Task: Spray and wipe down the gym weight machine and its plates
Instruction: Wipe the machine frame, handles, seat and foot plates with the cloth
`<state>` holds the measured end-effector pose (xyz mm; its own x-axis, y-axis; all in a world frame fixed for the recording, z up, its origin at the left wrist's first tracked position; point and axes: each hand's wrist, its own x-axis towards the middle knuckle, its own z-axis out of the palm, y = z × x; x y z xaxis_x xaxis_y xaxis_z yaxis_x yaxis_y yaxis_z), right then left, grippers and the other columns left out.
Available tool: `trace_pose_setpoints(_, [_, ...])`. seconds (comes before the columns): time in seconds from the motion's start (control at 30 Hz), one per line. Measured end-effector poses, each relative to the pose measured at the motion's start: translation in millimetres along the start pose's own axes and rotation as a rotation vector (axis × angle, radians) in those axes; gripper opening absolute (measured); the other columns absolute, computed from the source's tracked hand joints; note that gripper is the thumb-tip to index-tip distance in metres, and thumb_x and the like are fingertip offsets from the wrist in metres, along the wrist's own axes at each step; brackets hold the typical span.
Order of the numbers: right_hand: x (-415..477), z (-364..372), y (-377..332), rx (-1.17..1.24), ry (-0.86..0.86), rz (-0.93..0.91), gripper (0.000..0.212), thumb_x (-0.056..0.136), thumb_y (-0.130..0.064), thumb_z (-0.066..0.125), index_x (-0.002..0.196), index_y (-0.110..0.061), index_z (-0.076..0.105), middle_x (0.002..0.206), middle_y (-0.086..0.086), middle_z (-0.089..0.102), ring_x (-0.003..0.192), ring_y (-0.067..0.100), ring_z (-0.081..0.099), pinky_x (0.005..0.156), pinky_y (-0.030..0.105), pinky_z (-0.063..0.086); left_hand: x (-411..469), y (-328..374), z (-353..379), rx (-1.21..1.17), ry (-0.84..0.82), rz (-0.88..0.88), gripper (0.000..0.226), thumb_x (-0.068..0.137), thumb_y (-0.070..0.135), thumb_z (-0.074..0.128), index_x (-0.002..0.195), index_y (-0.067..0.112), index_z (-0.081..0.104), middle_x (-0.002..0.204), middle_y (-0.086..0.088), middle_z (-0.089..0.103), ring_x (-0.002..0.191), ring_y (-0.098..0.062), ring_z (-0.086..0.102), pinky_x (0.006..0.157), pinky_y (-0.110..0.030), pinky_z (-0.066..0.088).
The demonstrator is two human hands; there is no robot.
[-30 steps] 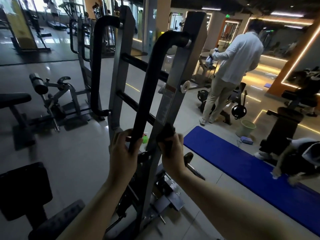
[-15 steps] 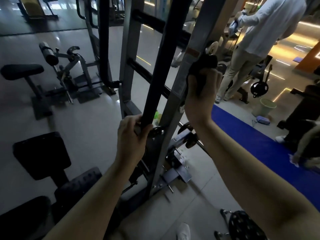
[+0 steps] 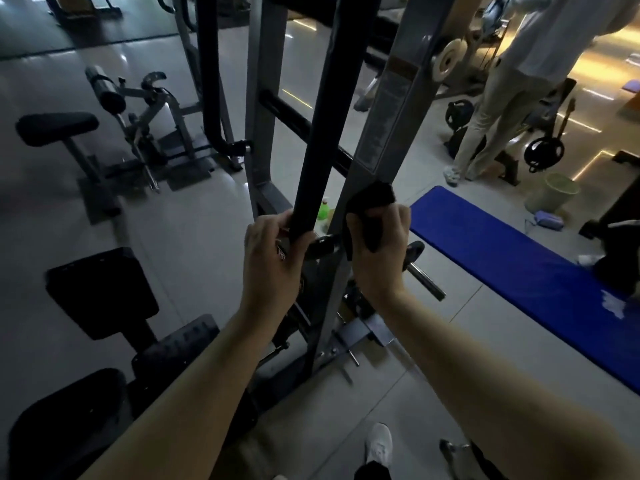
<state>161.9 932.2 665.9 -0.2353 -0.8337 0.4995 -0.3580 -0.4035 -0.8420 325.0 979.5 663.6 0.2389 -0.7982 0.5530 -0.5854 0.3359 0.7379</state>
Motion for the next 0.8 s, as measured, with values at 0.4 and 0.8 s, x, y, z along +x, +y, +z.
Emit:
trace_pose_setpoints(0.4, [-34, 5, 38, 0.068, -0.105, 0.220, 0.019, 0.086, -0.015, 0.074, 0.096, -0.015, 0.058, 0.106, 0.004, 0.051, 0.096, 0.011, 0.054, 0.089, 0.037, 0.053, -2, 2, 2, -0.061, 0.018, -0.005, 0.054, 0.094, 0.060, 0.053, 0.123, 0.016, 0.060, 0.110, 0.009, 0.051, 0.098, -0.019, 0.054, 0.081, -0.008, 0.042])
trace_pose_setpoints(0.8, [-99, 37, 109, -0.103, -0.243, 0.505, 0.029, 0.086, -0.010, 0.077, 0.107, -0.014, 0.058, 0.109, 0.004, 0.048, 0.094, 0.000, 0.050, 0.093, 0.039, 0.049, -3, 2, 3, -0.047, 0.007, -0.006, 0.045, 0.095, 0.057, 0.054, 0.122, 0.021, 0.057, 0.111, 0.009, 0.052, 0.098, -0.019, 0.056, 0.078, -0.014, 0.047])
